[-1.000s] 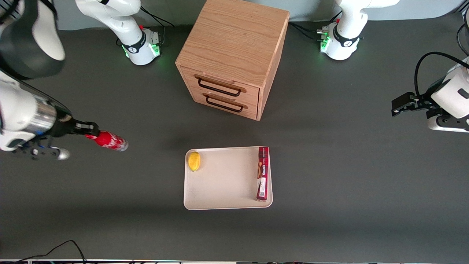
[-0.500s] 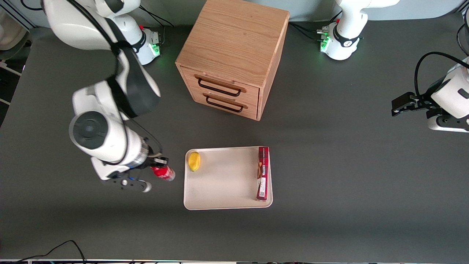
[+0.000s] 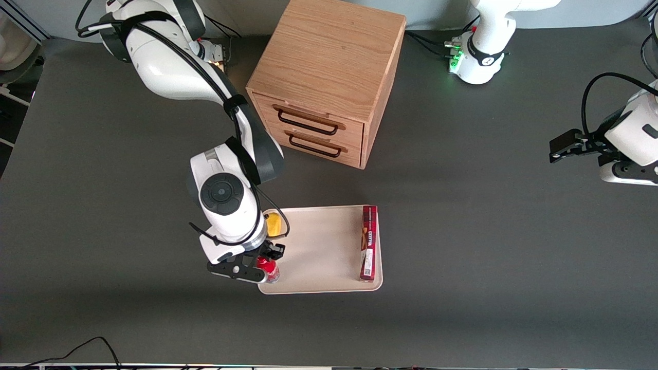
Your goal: Place coke bottle on tray
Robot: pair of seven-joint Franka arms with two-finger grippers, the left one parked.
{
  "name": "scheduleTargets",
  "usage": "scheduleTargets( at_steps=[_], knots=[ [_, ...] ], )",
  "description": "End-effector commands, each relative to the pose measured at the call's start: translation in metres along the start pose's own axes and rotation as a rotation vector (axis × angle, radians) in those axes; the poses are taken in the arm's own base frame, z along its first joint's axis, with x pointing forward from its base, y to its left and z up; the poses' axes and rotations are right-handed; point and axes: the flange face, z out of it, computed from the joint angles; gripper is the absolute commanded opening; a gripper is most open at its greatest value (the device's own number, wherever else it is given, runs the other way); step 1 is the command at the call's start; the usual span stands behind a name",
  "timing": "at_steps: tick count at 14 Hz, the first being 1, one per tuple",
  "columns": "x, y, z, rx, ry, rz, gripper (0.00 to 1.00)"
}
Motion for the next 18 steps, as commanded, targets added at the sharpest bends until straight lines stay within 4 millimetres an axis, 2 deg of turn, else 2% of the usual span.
scheduleTargets(
  at_steps=[1,4,5,6,7,8,11,13,15,18],
  knots=[
    [0.003,-0.007,-0.001,0.003,0.026,0.027,0.00],
    [0.002,-0.014,0.013,0.018,0.042,0.063,0.00],
    [0.002,-0.014,0.013,0.018,0.042,0.063,0.11],
    [0.002,-0.014,0.013,0.018,0.042,0.063,0.45],
    [0.001,-0.013,0.013,0.017,0.041,0.062,0.88],
    [0.002,-0.012,0.012,0.017,0.041,0.064,1.00],
    [0.008,0.002,-0.009,0.008,0.021,0.075,1.00],
    [0.012,0.024,-0.036,-0.017,-0.043,0.064,1.00],
    [0.018,0.071,-0.071,0.007,-0.170,-0.011,1.00],
    [-0.004,0.147,-0.129,0.004,-0.227,-0.108,1.00]
  ],
)
